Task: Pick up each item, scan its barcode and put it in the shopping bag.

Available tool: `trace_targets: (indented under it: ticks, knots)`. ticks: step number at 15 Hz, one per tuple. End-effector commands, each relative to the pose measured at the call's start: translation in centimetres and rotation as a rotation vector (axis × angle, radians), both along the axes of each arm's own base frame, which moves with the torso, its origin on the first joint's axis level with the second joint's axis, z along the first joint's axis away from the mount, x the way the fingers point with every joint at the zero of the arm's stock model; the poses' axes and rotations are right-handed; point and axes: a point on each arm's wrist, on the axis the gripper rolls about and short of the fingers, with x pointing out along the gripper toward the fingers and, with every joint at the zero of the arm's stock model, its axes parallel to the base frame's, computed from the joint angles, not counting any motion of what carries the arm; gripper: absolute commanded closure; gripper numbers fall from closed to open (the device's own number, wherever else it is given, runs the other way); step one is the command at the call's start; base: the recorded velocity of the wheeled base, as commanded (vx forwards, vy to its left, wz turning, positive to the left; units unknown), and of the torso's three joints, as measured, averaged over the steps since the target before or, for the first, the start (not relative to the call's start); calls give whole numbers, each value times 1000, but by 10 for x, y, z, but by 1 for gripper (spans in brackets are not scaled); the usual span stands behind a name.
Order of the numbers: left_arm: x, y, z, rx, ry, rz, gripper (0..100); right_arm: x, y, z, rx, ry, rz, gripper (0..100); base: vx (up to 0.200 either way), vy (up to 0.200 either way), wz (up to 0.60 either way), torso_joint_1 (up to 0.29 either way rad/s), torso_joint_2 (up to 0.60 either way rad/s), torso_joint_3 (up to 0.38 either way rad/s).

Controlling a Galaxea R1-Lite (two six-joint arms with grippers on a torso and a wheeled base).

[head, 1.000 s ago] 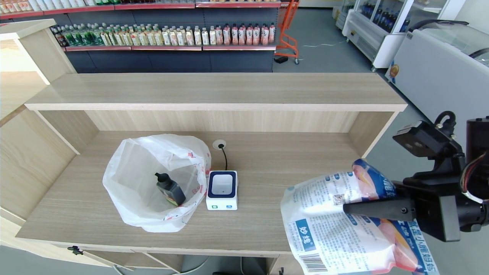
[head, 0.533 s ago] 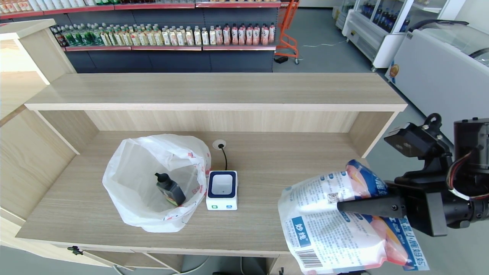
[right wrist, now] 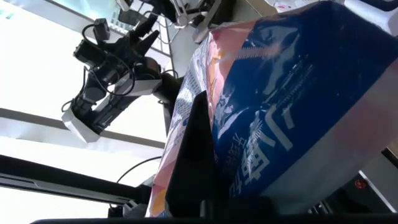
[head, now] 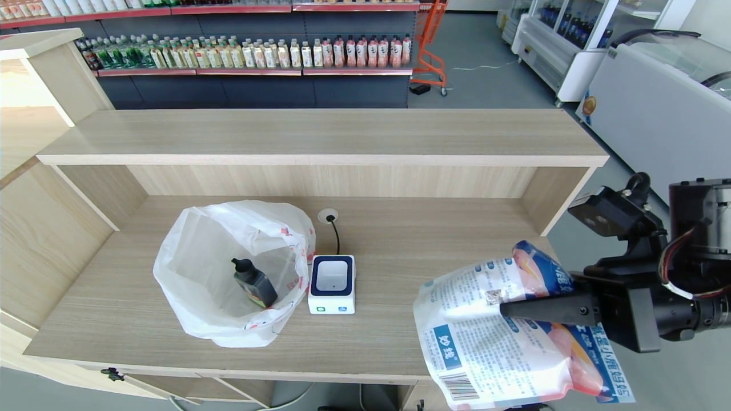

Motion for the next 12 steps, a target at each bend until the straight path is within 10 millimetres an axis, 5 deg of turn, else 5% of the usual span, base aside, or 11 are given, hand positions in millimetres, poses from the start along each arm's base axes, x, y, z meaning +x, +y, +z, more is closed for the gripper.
trace_targets:
  ticks: [1,7,9,12]
  knots:
    - [0,0,0,0,0,1,0,-1,0,1,1,-3,0,100,0,0,0,0,0,0]
    - [0,0,0,0,0,1,0,2,-15,3,-37,-158,-102,100,0,0,0,0,0,0]
    - [0,0,0,0,0,-1,0,-6,-45,-3,-259,-430,-380,100,0,0,0,0,0,0]
    - [0,0,0,0,0,-1,0,-17,-70,-17,-628,-558,-713,100,0,0,0,0,0,0]
